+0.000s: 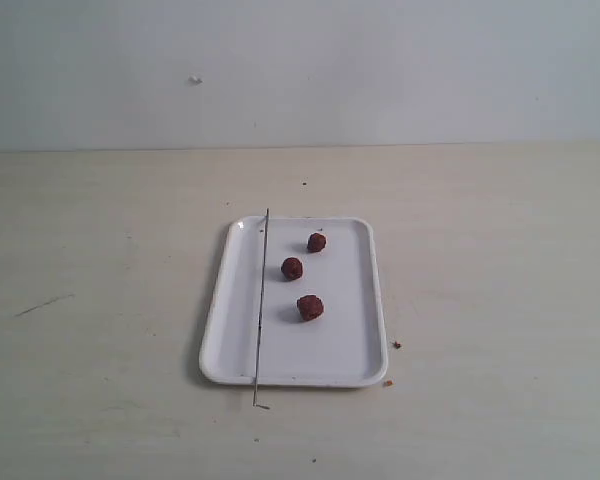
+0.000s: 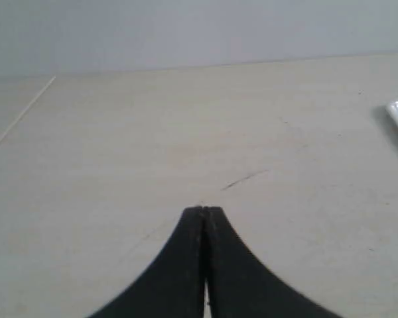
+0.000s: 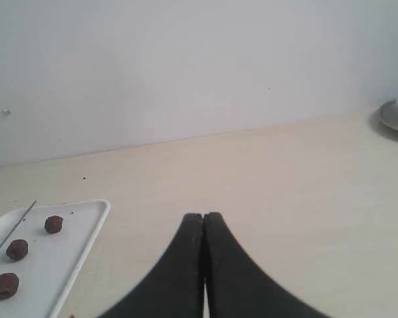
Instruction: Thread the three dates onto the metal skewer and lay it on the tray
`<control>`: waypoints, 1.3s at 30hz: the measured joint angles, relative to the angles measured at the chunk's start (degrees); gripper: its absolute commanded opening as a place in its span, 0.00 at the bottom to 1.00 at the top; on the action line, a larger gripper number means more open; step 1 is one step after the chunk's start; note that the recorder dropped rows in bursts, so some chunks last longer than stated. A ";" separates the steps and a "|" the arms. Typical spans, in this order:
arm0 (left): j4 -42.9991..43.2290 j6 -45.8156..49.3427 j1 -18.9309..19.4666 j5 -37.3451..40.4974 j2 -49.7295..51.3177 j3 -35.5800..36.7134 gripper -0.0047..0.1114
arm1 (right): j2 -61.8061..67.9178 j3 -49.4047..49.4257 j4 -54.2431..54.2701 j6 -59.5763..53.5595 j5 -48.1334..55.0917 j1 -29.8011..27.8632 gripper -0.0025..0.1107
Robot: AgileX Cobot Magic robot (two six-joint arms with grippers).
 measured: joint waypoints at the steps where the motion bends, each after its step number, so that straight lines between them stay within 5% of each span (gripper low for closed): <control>1: 0.41 1.32 0.00 -0.84 0.00 0.03 0.04 | 0.00 0.00 0.00 0.00 0.00 0.00 0.02; 9: 0.96 0.60 0.00 -20.17 0.00 0.25 0.04 | 0.00 0.00 0.00 0.00 0.00 0.00 0.02; 23: 1.00 -38.40 0.00 -41.03 0.00 -0.44 0.04 | 0.00 0.00 0.44 0.00 0.00 0.00 0.02; 27: -6.92 -29.52 0.18 -35.23 5.69 -8.32 0.04 | 0.00 0.00 0.58 0.00 0.00 0.00 0.02; 31: -16.01 -14.46 1.51 -25.68 21.54 -18.46 0.04 | 0.00 0.00 0.58 0.00 0.00 0.00 0.02; 39: -19.78 -9.47 1.77 -1.20 56.68 -39.92 0.04 | 0.00 0.00 0.58 0.00 0.00 0.00 0.02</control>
